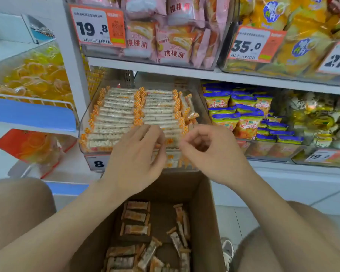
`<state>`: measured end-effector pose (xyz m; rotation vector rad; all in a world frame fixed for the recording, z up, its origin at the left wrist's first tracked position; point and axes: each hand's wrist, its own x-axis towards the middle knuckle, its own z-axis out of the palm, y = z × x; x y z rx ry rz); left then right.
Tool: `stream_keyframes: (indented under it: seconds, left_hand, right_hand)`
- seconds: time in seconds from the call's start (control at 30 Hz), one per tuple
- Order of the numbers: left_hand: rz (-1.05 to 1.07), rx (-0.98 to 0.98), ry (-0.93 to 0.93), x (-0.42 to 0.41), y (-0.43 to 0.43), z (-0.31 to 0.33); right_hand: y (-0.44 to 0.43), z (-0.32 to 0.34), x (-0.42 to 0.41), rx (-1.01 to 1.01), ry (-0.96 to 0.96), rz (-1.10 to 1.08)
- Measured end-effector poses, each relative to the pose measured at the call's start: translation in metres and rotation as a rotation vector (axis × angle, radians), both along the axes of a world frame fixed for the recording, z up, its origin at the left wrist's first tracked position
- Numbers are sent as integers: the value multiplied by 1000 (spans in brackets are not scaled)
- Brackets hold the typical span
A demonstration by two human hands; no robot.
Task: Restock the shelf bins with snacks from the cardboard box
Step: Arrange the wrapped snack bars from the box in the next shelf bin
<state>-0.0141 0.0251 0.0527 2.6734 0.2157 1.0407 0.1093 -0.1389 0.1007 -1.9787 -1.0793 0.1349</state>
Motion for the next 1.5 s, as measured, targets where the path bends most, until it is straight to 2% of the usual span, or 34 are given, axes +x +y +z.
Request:
stream_keyframes:
  seconds: [0.03,0.07,0.2,0.23,0.3,0.47,0.6,0.77,0.87,0.97,1.13,1.33,1.4,1.5]
  left_hand:
    - [-38,-48,64,-7,-9,-7]
    - [-69,-80,204,-13,-16,-18]
    - [-215,31,1144,-23,-28,-86]
    - [-227,22,1307,-24,-31,-104]
    - [-195,-28,1477,-26,-29,-143]
    - [-61,-214,1415,-44,-12,-231]
    - [65,-306,1370,-63,5,-290]
    - [135,-449,1401,-59,17,-341]
    - [200,-547,1268,-50,20,-362]
    - [319,-526,1096,-42,23,-376]
    - [246,-505,1230,-28,30,-395]
    - [263,-320,1354,-22,26,-407]
    - [269,-373,1321,-20,26,-408]
    - [236,-589,1137,-18,25,-403]
  right_hand:
    - [-8,-6,-5,-59,12,48]
    - [-14,-16,-9,-143,9,96]
    - [-25,-77,-30,-738,-269,335]
    - [-24,-95,-36,-868,-318,396]
    - [-18,-129,-45,-1020,-325,483]
    - [-2,-205,-51,-1096,-168,545]
    - [12,-258,-46,-1097,-19,456]
    - [23,-316,-47,-1151,125,358]
    - [30,-339,-52,-1188,139,379]
    - [35,-359,-58,-1171,157,353]
    - [46,-378,-62,-1058,271,168]
    - [41,-390,-48,-1041,381,8]
    - [36,-394,-44,-995,432,-56]
    - [31,-398,-35,-817,542,-197]
